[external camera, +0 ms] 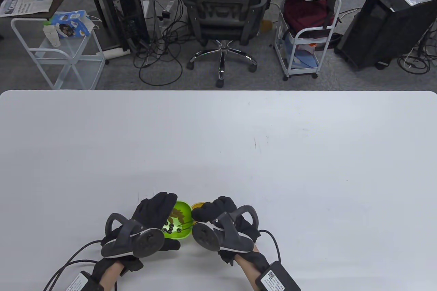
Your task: Pick coffee beans with tweezers into small dish
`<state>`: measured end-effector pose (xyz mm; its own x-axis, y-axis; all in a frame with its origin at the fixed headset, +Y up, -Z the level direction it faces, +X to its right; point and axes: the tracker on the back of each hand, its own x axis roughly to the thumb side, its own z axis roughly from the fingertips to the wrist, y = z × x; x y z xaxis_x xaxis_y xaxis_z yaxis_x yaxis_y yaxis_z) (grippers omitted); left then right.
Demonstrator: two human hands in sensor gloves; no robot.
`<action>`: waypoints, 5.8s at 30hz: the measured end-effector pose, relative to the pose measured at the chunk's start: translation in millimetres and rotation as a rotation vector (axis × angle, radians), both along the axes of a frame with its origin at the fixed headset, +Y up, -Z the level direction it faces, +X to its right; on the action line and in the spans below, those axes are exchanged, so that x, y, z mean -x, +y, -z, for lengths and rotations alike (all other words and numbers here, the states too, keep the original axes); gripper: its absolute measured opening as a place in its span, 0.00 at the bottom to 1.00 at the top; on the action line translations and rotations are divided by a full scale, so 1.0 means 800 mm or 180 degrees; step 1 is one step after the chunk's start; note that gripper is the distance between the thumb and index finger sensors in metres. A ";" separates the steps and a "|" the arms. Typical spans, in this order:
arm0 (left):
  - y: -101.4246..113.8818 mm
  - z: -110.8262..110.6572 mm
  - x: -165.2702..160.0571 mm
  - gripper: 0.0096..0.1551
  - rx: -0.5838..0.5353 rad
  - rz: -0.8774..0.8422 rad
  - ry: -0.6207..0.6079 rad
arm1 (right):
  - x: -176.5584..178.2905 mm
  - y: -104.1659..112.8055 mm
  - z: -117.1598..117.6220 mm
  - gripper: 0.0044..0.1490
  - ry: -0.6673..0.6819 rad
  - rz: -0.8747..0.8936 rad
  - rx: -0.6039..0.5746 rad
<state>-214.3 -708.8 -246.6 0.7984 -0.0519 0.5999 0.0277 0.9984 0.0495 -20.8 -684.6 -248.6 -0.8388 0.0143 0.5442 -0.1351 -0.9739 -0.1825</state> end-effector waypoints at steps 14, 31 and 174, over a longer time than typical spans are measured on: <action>0.000 -0.001 -0.001 0.73 -0.0015 0.0035 -0.0003 | 0.011 -0.001 -0.004 0.26 0.0001 -0.0305 -0.0108; 0.001 -0.001 -0.001 0.73 -0.0021 0.0015 -0.0007 | 0.007 0.001 -0.002 0.26 -0.0050 -0.0234 -0.0094; 0.004 -0.003 -0.001 0.73 -0.0043 0.0042 0.0003 | -0.057 0.030 0.014 0.26 -0.0511 0.0397 0.0027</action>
<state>-213.9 -705.7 -244.5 0.7982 -0.0705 0.5982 0.0408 0.9972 0.0630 24.5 -660.5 -259.7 -0.9063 0.1275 0.4029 -0.2244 -0.9531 -0.2032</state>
